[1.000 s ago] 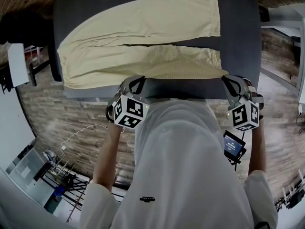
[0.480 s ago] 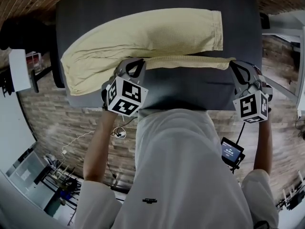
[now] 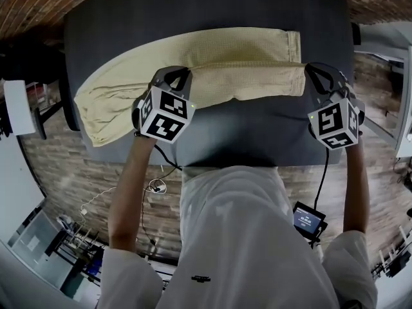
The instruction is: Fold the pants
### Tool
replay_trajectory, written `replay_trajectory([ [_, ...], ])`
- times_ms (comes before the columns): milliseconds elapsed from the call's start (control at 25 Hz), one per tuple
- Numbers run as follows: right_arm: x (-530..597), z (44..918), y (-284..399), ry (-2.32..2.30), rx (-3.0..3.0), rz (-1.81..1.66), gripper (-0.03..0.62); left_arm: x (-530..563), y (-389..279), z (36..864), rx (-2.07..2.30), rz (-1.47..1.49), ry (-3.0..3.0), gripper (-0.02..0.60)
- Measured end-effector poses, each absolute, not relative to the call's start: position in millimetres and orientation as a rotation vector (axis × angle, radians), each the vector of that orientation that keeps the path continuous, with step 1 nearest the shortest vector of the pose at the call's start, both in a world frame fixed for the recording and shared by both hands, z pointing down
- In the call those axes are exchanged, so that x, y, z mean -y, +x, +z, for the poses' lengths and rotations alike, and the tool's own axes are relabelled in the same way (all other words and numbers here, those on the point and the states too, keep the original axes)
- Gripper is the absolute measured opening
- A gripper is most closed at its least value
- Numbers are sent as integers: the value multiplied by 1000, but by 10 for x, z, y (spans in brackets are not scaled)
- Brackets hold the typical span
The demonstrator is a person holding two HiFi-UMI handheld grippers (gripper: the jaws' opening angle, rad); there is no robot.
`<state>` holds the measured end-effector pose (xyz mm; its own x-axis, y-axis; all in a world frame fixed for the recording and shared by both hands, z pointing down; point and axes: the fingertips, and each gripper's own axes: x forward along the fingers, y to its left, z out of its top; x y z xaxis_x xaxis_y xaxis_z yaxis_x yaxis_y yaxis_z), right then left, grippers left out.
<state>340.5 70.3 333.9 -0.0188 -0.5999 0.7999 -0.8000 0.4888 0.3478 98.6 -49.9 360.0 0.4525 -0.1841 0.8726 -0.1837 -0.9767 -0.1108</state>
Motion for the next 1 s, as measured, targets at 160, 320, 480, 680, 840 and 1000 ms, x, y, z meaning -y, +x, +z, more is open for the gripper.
replay_trajectory([
  [160, -442, 3522, 3494, 1168, 1678, 265, 20, 792, 1083, 3755, -363, -1624, -2670, 15],
  [320, -224, 3781, 3594, 1151, 1644, 320, 20, 1032, 1187, 4003, -349, -1662, -2629, 15],
  [480, -22, 3998, 3719, 1151, 1622, 371, 20, 1256, 1322, 4240, -366, -1689, -2600, 15],
  [680, 152, 4248, 3844, 1161, 1602, 414, 22, 1432, 1416, 4539, -411, -1751, -2554, 25],
  [840, 268, 4369, 3969, 1209, 1529, 383, 68, 1532, 1450, 4622, -513, -1763, -2533, 145],
  [1000, 276, 4273, 3952, 1288, 1532, 402, 87, 1463, 1473, 4402, -527, -1668, -2611, 232],
])
